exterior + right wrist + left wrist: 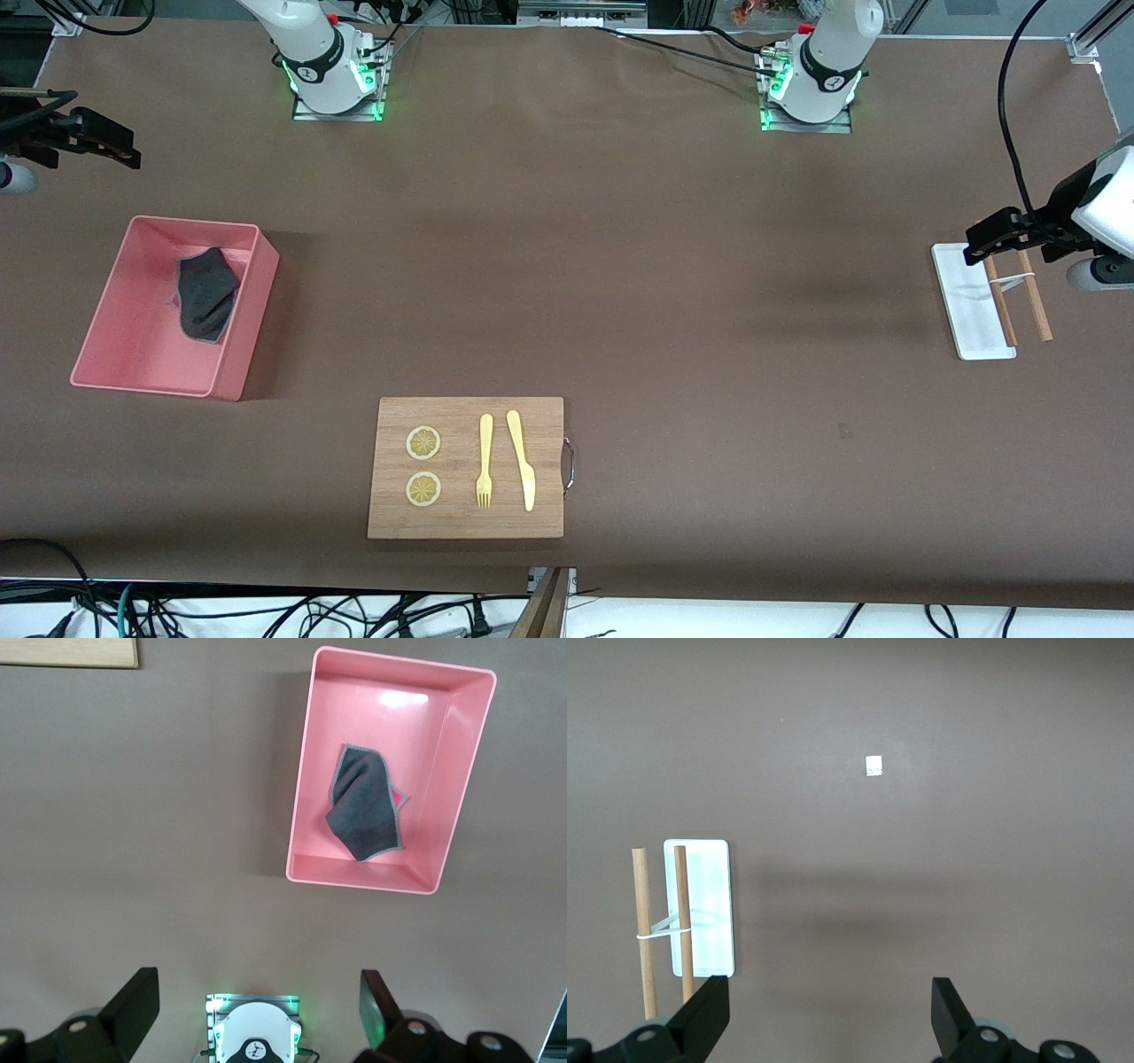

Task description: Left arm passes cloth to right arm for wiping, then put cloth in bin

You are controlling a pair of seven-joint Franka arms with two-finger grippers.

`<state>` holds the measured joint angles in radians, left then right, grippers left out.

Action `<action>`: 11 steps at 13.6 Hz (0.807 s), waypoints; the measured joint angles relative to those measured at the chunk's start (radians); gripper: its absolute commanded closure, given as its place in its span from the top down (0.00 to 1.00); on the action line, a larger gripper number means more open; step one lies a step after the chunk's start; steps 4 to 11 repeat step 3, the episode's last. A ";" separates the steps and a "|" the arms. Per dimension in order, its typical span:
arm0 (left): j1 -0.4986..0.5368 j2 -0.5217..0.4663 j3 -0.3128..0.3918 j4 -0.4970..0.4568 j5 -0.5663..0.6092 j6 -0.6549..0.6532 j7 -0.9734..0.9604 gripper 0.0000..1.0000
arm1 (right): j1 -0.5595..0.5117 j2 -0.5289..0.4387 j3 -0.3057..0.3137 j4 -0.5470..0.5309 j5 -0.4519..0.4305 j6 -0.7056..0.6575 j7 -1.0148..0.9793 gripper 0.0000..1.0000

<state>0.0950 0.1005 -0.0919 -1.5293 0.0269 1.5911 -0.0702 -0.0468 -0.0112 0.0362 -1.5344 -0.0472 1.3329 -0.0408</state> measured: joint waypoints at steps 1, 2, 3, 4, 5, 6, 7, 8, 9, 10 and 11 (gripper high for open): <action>0.002 0.000 0.000 0.000 0.000 0.000 0.000 1.00 | -0.003 0.000 0.001 0.000 0.000 -0.001 0.000 1.00; 0.003 0.000 0.000 0.000 0.000 0.000 0.000 1.00 | -0.005 0.001 0.001 0.000 0.000 0.000 0.000 1.00; 0.003 0.000 0.000 0.000 0.000 0.000 0.000 1.00 | -0.008 0.003 0.001 0.000 0.000 0.000 -0.001 1.00; 0.003 0.000 0.000 0.000 0.000 0.000 0.000 1.00 | -0.008 0.003 0.001 0.000 0.000 0.000 -0.001 1.00; 0.003 0.000 0.000 0.000 0.000 0.000 0.000 1.00 | -0.008 0.003 0.001 0.000 0.000 0.000 -0.001 1.00; 0.003 0.000 0.000 0.000 0.000 0.000 0.000 1.00 | -0.008 0.003 0.001 0.000 0.000 0.000 -0.001 1.00; 0.003 0.000 0.000 0.000 0.000 0.000 0.000 1.00 | -0.008 0.003 0.001 0.000 0.000 0.000 -0.001 1.00; 0.003 0.000 0.000 0.000 0.000 0.000 0.000 1.00 | -0.008 0.003 0.001 0.000 0.000 0.000 -0.001 1.00; 0.003 0.000 0.000 0.000 0.000 0.000 0.000 1.00 | -0.008 0.003 0.001 0.000 0.000 0.000 -0.001 1.00; 0.003 0.000 0.000 0.000 0.000 0.000 0.000 1.00 | -0.008 0.003 0.001 0.000 0.000 0.000 -0.001 1.00; 0.003 0.000 0.000 0.000 0.000 0.000 0.000 1.00 | -0.008 0.003 0.001 0.000 0.000 0.000 -0.001 1.00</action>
